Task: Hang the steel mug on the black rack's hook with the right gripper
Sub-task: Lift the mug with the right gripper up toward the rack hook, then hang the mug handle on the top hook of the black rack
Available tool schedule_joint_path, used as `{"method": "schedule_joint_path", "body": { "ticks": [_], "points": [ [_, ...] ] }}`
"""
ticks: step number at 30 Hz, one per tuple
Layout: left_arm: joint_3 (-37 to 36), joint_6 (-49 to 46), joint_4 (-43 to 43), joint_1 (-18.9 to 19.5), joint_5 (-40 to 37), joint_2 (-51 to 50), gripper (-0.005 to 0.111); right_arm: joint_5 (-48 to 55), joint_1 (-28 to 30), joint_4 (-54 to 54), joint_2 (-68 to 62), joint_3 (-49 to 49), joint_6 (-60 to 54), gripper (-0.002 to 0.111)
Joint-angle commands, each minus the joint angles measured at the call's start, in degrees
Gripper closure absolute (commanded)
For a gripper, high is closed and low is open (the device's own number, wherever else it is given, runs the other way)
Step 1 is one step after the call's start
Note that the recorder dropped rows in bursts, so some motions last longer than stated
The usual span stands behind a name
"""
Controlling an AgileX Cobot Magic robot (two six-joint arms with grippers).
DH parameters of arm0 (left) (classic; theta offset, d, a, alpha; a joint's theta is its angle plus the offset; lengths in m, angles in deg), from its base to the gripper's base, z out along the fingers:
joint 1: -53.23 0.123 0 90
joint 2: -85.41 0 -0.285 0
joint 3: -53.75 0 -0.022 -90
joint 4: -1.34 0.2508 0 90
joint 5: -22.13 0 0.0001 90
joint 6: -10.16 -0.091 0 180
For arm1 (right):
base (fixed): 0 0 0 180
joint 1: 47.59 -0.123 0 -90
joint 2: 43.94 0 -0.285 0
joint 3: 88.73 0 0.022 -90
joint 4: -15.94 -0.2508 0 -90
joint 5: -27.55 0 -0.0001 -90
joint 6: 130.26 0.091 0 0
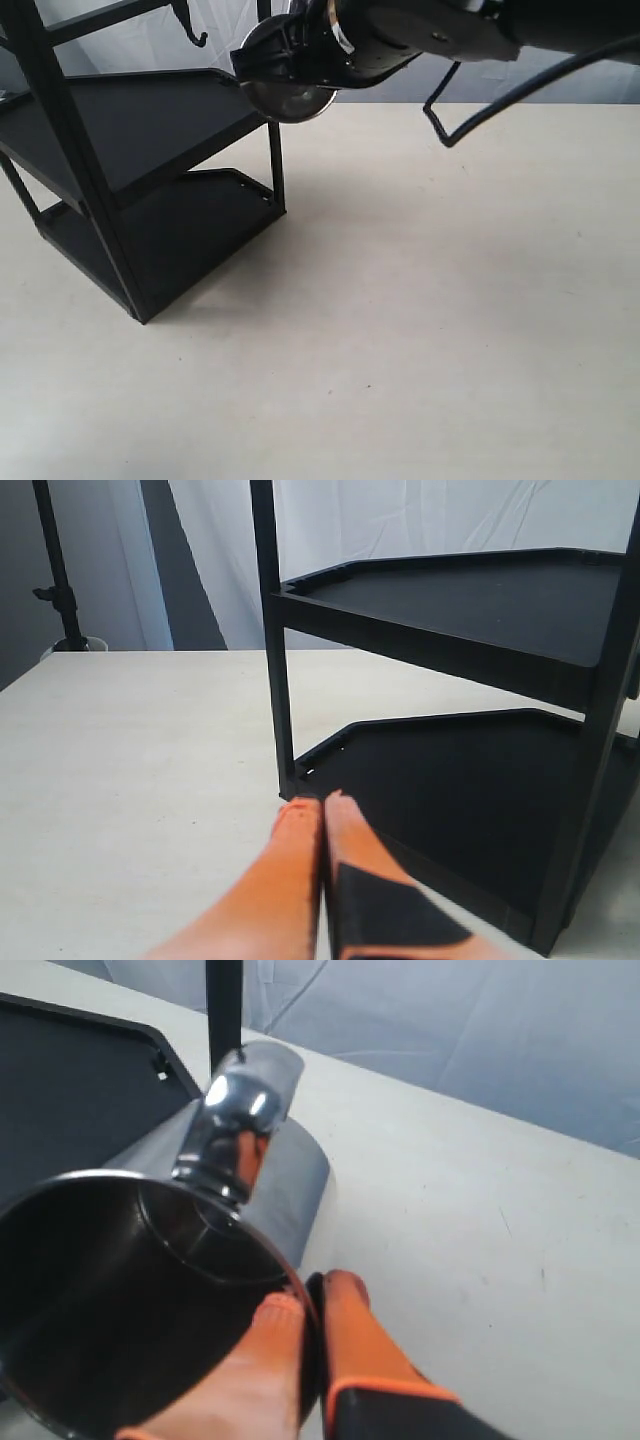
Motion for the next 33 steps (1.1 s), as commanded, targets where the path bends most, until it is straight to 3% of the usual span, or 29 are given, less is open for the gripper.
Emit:
{"method": "schedule_joint_path", "body": {
  "ticks": [1, 5, 11, 33],
  "points": [
    [0.1, 0.0, 0.1, -0.1, 0.4, 0.3, 0.105, 3.9, -3.5, 4.6, -2.6, 2.9, -0.4, 0.109],
    [0.1, 0.0, 0.1, -0.1, 0.4, 0.3, 0.105, 10.2, -7.3, 9.1, -5.3, 5.6, -0.5, 0.109],
    [0.1, 0.0, 0.1, -0.1, 0.4, 0.3, 0.105, 11.2, -10.5, 12.2, -6.6, 7.4, -0.5, 0.109],
    [0.1, 0.0, 0.1, -0.1, 0.4, 0.3, 0.105, 15.6, -12.8, 12.8, -7.6, 9.5, -3.3, 0.109]
  ]
}}
